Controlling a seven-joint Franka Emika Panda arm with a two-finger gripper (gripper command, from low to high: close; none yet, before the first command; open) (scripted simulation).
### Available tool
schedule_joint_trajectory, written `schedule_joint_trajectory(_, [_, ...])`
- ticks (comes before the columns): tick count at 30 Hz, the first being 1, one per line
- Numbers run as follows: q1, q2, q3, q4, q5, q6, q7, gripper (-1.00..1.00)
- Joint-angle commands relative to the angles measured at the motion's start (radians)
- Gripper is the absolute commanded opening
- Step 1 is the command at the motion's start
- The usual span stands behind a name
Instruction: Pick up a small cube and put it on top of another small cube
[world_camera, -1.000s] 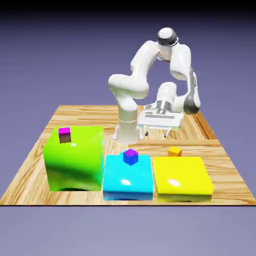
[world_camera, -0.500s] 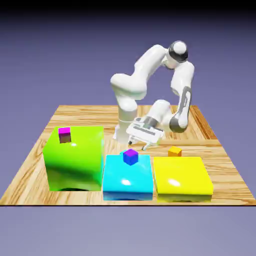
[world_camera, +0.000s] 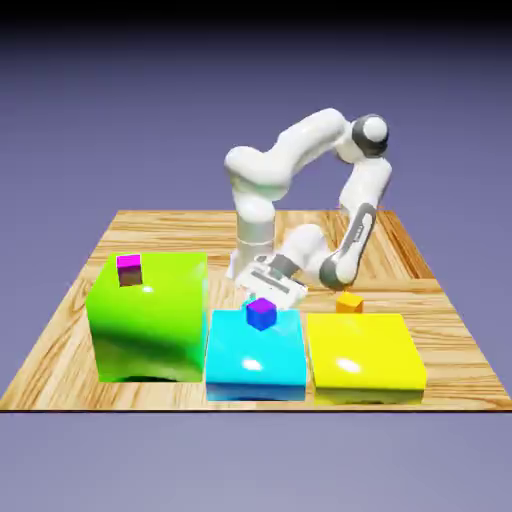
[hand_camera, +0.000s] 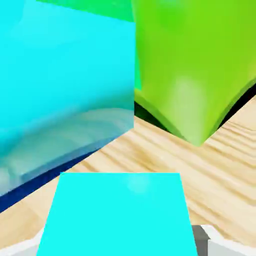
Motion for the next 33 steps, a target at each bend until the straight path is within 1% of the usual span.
schedule_joint_trajectory(1, [0.017,0.036,-0.012,-0.013,-0.005,0.027,-0.003,-1.00])
schedule_joint_trajectory(3, [0.040,0.103,-0.043,-0.032,-0.037,0.073,-0.002,-1.00])
schedule_joint_trajectory(25, [-0.045,0.659,-0.567,-0.075,-0.989,0.388,0.145,-1.00])
schedule_joint_trajectory(26, [-0.045,0.659,-0.567,-0.075,-0.989,0.388,0.145,-1.00])
schedule_joint_trajectory(33, [-0.279,0.586,-0.390,-0.113,-1.274,0.357,0.450,-1.00])
